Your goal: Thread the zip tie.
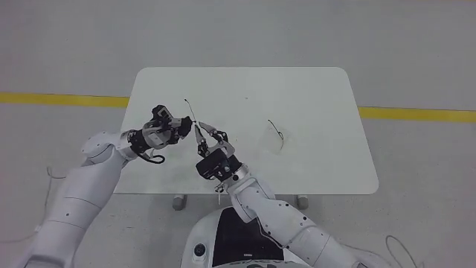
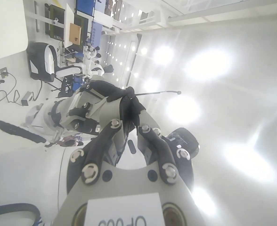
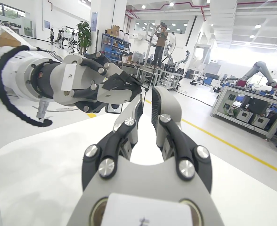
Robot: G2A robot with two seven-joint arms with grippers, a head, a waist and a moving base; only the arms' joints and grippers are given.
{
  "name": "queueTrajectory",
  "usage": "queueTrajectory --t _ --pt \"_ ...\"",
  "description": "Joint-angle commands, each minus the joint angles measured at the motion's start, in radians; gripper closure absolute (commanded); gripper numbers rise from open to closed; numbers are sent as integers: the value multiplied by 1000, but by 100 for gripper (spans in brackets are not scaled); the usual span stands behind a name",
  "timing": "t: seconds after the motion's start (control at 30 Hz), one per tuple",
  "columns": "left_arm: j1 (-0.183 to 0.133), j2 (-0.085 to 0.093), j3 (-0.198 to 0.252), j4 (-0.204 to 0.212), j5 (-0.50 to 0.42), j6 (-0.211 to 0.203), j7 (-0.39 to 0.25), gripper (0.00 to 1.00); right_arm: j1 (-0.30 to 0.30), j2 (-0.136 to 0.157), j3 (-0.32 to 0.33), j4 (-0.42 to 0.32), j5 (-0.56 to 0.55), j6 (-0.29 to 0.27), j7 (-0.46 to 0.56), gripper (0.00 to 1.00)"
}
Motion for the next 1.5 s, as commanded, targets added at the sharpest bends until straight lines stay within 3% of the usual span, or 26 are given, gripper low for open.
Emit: queueTrajectory --t 0.0,0.33,0.4,0.53,1.47 --pt "1 0 0 -1 2 1 0 100 1 0 -2 0 0 0 2 93" --pt "3 -1 0 -5 10 3 -1 100 0 3 -6 -3 0 0 12 85" --pt "3 -1 0 -6 12 3 -1 100 0 3 -6 -4 0 0 14 87" --pt "3 -2 1 -7 14 3 -2 100 -1 4 -5 -4 0 0 18 100" --pt "1 -5 5 2 21 7 -7 100 -44 5 59 -20 0 0 31 100"
